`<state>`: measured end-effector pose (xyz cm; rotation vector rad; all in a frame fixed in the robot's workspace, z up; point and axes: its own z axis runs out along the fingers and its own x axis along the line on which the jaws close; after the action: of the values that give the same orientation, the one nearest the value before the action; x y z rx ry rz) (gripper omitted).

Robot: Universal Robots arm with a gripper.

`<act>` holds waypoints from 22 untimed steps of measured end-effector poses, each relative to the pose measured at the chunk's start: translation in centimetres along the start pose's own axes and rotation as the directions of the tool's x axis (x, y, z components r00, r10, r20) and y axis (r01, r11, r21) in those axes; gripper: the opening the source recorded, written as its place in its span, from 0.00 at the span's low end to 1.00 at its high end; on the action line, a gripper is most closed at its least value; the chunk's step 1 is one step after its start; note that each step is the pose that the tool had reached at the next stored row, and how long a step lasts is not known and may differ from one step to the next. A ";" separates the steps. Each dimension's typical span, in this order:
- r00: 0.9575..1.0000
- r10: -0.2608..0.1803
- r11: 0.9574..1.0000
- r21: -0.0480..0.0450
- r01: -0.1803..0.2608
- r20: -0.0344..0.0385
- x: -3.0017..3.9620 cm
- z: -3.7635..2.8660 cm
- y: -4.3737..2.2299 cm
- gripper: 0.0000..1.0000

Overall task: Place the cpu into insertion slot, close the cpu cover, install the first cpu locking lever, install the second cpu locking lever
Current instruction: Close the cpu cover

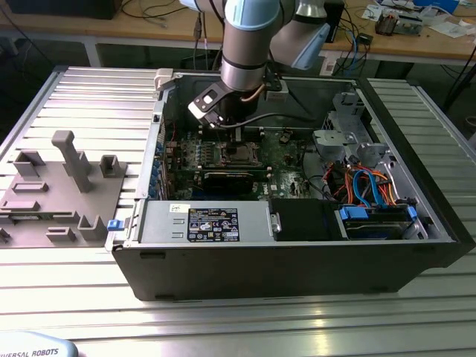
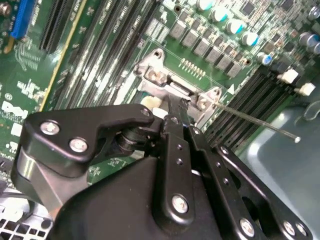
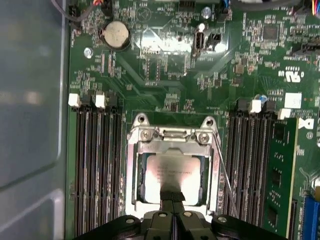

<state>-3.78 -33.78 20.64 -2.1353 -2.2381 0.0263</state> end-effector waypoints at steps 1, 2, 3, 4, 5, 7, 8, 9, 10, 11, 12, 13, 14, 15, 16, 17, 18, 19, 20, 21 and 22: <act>1.000 0.000 1.000 0.001 0.000 0.000 -0.01 -0.02 0.22 0.11; 1.000 0.000 1.000 0.001 0.000 0.000 -0.02 -0.06 0.40 0.11; 1.000 0.000 1.000 0.001 0.000 0.000 -0.02 -0.13 0.52 0.11; 1.000 0.000 1.000 0.001 0.000 0.000 -0.02 -0.24 0.61 0.11; 1.000 0.000 1.000 0.002 0.000 0.000 -0.03 -0.41 0.74 0.11; 1.000 0.000 1.000 0.003 0.000 -0.001 -0.03 -0.60 0.99 0.11; 1.000 0.000 1.000 0.004 0.000 -0.001 -0.04 -0.70 1.26 0.11; 1.000 0.000 1.000 0.006 0.000 -0.002 -0.05 -0.74 1.53 0.11; 1.000 0.000 1.000 0.008 0.000 -0.002 -0.07 -0.78 1.71 0.11; 1.000 0.000 1.000 0.009 0.000 -0.001 -0.08 -0.85 1.87 0.11; 1.000 0.000 1.000 0.009 0.000 -0.002 -0.08 -0.97 1.95 0.11; 1.000 0.000 1.000 0.009 0.000 -0.002 -0.07 -1.16 1.97 0.11; 1.000 0.000 1.000 0.009 0.000 -0.002 -0.07 -1.37 1.96 0.11; 1.000 0.000 1.000 0.009 0.000 -0.002 -0.06 -1.65 1.95 0.11; 1.000 0.000 1.000 0.009 0.000 -0.002 -0.05 -1.95 1.94 0.11; 1.000 0.000 1.000 0.009 0.000 -0.002 -0.05 -2.10 1.93 0.11; 1.000 0.000 1.000 0.009 0.000 -0.002 -0.05 -2.27 1.92 0.11; 1.000 0.000 1.000 0.009 0.000 -0.002 -0.04 -2.46 1.91 0.11; 1.000 0.000 1.000 0.009 0.000 -0.002 -0.04 -2.62 1.91 0.11; 1.000 0.000 1.000 0.009 0.000 -0.002 -0.03 -2.84 1.90 0.11; 1.000 0.000 1.000 0.009 0.000 -0.002 -0.03 -3.00 1.89 0.11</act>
<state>-1.76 -33.78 23.55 -2.1299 -2.2324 0.0344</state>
